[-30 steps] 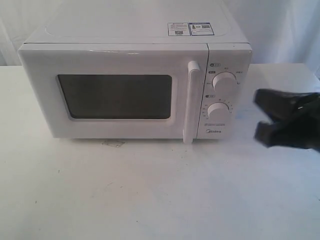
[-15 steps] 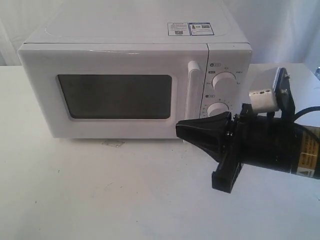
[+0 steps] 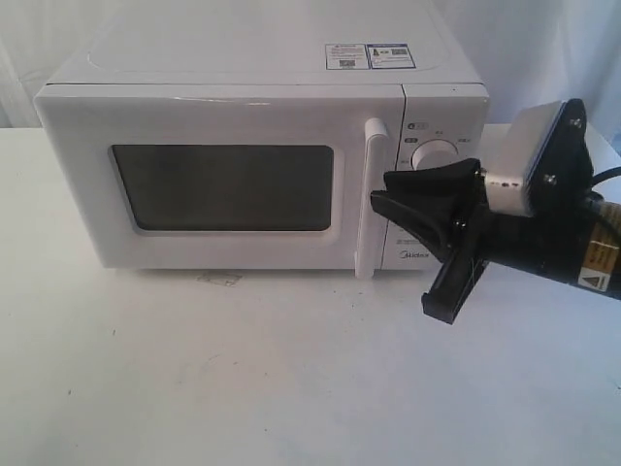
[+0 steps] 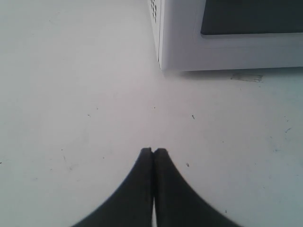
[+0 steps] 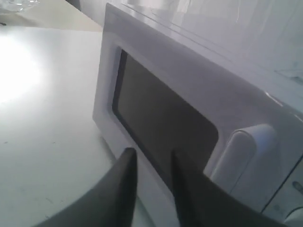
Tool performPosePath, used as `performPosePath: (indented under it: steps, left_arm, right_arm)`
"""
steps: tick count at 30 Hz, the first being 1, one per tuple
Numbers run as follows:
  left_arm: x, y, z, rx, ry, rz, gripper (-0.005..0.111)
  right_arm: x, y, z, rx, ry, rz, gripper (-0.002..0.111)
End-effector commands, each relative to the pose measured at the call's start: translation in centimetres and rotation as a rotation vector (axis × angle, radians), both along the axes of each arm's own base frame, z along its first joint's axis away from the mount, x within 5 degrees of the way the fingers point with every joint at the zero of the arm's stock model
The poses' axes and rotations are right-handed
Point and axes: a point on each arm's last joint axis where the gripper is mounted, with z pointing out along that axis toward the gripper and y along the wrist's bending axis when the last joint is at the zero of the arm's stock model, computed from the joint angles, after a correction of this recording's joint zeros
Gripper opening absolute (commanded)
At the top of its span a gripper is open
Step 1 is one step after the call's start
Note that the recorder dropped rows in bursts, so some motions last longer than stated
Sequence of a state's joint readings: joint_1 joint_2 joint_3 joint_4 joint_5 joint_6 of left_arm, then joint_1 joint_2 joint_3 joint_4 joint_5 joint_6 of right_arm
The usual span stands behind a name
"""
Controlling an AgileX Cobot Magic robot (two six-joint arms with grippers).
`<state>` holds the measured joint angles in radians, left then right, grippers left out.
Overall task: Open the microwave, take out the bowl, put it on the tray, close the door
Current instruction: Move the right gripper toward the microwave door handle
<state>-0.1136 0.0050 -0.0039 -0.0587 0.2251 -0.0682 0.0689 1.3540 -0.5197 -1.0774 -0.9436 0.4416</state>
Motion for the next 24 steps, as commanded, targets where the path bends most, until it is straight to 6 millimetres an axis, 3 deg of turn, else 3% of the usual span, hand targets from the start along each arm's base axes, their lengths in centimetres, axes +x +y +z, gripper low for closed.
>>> performPosePath:
  steps: [1,4,9,24]
  left_arm:
    - [0.0,0.0,-0.1,-0.010,0.003,0.001,0.000]
    - [0.0,0.0,-0.1,-0.010,0.003,0.001,0.000]
    - [0.0,0.0,-0.1,-0.010,0.005,0.001,0.000]
    - [0.0,0.0,-0.1,-0.010,0.005,0.001,0.000]
  right_arm:
    - [1.1,-0.3,-0.8,-0.083,-0.115,-0.014,0.051]
    - [1.8,-0.4,-1.2,-0.042,-0.123,-0.051,0.061]
    - [2.8,-0.9,-1.6,0.013,-0.122,-0.140,0.060]
    - [4.6,-0.7,-3.7,0.098,-0.104,-0.122,0.060]
